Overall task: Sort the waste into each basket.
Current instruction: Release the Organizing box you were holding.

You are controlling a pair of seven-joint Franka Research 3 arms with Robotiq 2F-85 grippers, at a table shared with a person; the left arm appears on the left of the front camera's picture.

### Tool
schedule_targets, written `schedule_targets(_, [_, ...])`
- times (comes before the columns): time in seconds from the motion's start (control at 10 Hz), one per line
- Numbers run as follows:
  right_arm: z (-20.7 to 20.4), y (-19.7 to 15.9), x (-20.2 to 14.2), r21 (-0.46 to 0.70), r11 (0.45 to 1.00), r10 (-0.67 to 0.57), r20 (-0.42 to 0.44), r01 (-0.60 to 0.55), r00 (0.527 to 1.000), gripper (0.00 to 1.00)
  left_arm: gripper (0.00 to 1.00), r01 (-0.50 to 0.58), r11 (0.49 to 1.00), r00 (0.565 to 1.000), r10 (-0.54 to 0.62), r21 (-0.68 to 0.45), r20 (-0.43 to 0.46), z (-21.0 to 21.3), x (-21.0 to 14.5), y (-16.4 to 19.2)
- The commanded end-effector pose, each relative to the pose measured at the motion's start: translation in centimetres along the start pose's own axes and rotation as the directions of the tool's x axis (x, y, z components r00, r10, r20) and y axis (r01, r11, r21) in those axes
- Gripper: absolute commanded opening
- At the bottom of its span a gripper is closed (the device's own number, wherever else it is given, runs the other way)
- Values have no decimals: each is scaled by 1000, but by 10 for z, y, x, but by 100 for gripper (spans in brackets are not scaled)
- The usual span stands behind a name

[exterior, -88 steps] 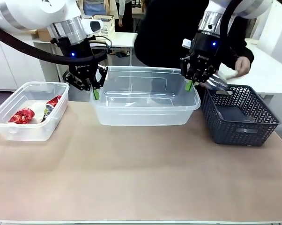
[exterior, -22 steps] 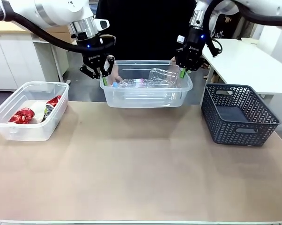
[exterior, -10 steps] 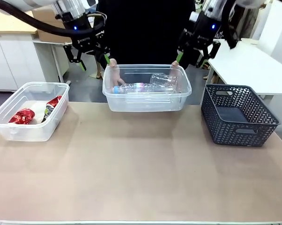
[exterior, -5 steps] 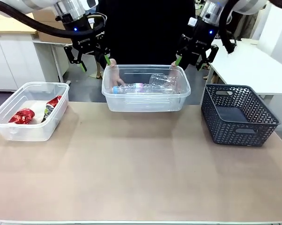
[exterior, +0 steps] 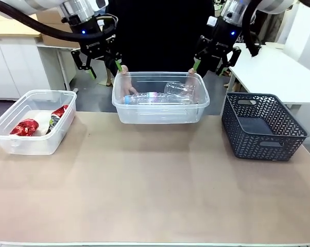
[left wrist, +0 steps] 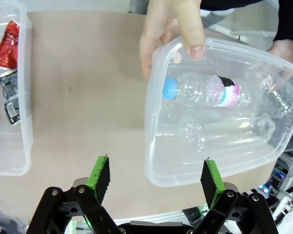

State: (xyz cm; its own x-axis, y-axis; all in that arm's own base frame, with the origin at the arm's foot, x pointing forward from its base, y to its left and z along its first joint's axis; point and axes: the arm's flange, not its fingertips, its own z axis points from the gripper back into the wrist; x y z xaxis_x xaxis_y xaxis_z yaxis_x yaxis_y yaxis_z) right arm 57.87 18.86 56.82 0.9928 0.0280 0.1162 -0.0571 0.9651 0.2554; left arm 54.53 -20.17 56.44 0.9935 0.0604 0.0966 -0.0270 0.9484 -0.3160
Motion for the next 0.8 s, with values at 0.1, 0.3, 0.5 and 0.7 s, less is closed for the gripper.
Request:
schedule_targets(0.1, [54,-6,-161,-99,964,259,167,-245,951,100,99,198,978,978,-192,-71,77,44,-98,25])
schedule_targets(0.3, [56,-18,-228,-154,963,247,196,-219,949,100,99,282,959,958,-279,-32,72,37,-163,38])
schedule_targets(0.5, [37,-33,-272,-143,979,173,189,-148,967,100,99,306,947,952,-305,-98,18,11,-208,34])
schedule_targets(0.7, [64,-12,-225,-154,963,245,148,-222,958,100,99,283,958,959,-282,-39,29,30,-198,30])
